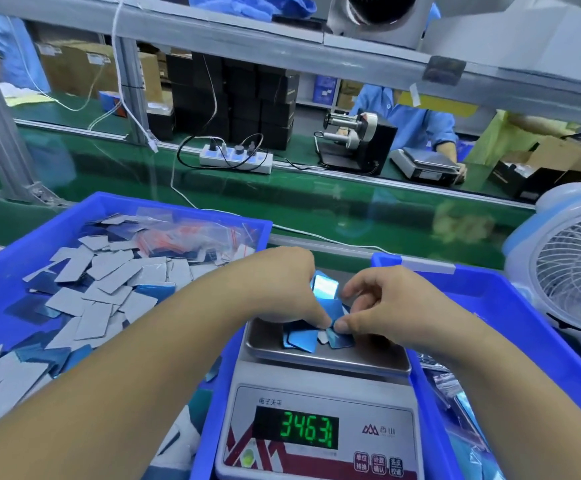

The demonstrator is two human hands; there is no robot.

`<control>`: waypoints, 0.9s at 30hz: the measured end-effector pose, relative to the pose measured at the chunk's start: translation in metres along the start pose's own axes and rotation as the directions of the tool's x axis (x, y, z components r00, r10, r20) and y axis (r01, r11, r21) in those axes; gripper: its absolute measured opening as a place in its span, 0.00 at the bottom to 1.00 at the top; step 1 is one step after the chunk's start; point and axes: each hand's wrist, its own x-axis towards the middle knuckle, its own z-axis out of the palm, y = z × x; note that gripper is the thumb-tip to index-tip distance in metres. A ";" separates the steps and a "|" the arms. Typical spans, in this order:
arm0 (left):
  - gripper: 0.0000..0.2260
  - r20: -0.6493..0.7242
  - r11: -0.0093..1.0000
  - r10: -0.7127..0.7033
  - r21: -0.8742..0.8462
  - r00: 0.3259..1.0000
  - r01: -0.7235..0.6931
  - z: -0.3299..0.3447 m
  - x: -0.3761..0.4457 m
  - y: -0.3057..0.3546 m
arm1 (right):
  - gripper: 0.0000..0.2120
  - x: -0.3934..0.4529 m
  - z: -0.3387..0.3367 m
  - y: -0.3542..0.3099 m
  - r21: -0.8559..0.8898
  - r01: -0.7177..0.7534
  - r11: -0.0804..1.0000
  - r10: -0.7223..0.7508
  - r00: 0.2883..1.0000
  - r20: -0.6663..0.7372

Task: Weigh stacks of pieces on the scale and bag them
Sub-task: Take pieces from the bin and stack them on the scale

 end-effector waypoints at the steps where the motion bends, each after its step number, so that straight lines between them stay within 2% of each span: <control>1: 0.21 0.000 1.000 0.007 -0.010 1.000 -0.007 -0.001 0.001 0.000 | 0.18 0.000 0.000 0.000 0.008 -0.005 1.000 0.005 1.000 0.000; 6: 0.21 -0.050 0.992 0.028 -0.124 0.998 -0.034 0.000 0.006 -0.002 | 0.18 0.001 -0.001 0.000 0.023 -0.026 0.999 0.026 1.000 -0.004; 11: 0.16 -0.091 0.953 0.037 -0.298 0.995 -0.063 0.005 0.012 -0.011 | 0.15 0.003 0.002 0.001 -0.002 -0.027 1.000 0.027 1.000 -0.011; 15: 0.14 -0.113 0.877 0.043 -0.472 0.993 -0.092 0.011 0.014 -0.018 | 0.15 0.004 0.004 0.002 -0.032 -0.028 0.999 0.026 0.998 -0.062; 20: 0.15 -0.093 0.756 0.054 -0.647 0.994 -0.101 0.018 0.013 -0.018 | 0.16 0.004 0.003 -0.001 -0.056 -0.033 0.998 0.032 0.999 -0.021; 27: 0.16 -0.105 0.667 0.087 -0.733 0.991 -0.137 0.020 0.011 -0.016 | 0.21 0.003 0.002 -0.001 -0.045 -0.034 0.998 0.033 0.999 -0.026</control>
